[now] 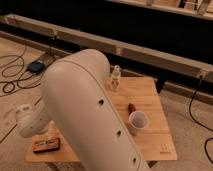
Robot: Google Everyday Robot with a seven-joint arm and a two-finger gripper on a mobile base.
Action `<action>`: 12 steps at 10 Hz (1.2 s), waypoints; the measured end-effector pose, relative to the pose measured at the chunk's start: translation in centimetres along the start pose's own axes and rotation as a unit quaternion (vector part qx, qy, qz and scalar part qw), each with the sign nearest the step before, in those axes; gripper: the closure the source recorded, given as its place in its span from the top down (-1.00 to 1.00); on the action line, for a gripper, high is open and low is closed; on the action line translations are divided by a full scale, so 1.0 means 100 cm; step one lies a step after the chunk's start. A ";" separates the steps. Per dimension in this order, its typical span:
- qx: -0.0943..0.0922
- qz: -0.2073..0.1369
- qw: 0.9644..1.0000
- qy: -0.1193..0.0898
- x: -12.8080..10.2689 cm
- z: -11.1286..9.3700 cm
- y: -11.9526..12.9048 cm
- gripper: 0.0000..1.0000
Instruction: Wipe the white sponge on the table
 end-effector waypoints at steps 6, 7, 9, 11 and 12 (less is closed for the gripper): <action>0.000 0.000 1.000 0.000 0.000 0.000 0.000 0.60; 0.000 0.000 1.000 0.000 0.000 0.000 0.000 0.60; 0.005 0.005 1.000 0.012 0.013 -0.001 -0.012 0.60; 0.012 0.015 0.999 0.037 0.037 -0.006 -0.032 0.60; 0.014 0.020 0.999 0.046 0.049 -0.009 -0.043 0.60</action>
